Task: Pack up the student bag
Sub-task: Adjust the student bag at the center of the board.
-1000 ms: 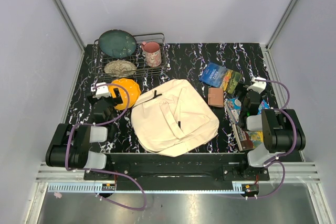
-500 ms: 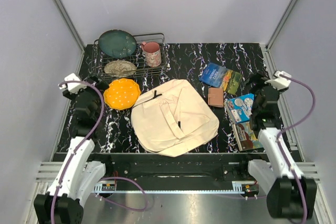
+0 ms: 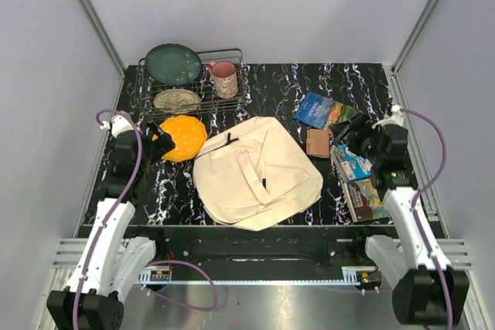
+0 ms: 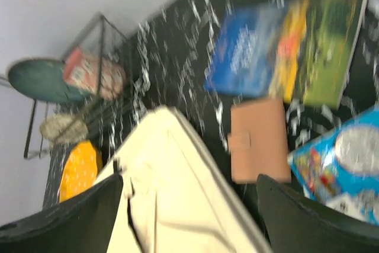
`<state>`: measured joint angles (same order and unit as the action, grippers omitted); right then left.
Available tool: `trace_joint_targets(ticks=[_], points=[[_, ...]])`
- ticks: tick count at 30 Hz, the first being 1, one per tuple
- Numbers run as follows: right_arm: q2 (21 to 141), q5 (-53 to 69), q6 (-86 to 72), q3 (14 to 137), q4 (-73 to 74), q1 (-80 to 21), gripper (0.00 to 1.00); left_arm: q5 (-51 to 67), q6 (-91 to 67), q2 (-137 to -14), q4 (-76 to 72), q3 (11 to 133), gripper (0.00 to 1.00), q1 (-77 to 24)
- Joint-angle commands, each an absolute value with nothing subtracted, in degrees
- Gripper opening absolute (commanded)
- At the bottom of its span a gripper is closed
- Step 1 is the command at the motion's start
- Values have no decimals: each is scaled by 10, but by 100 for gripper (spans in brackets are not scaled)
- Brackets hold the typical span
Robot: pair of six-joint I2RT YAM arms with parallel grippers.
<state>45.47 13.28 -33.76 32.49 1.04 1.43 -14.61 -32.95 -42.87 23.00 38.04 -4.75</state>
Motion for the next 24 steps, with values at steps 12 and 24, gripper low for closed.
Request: trace_joint_targets(ticks=[12, 24], points=[[608, 360, -483, 342, -56, 13, 100, -17, -227, -377, 353, 442, 99, -45], [551, 302, -416, 352, 142, 3, 100, -4, -233, -396, 353, 441, 99, -45]])
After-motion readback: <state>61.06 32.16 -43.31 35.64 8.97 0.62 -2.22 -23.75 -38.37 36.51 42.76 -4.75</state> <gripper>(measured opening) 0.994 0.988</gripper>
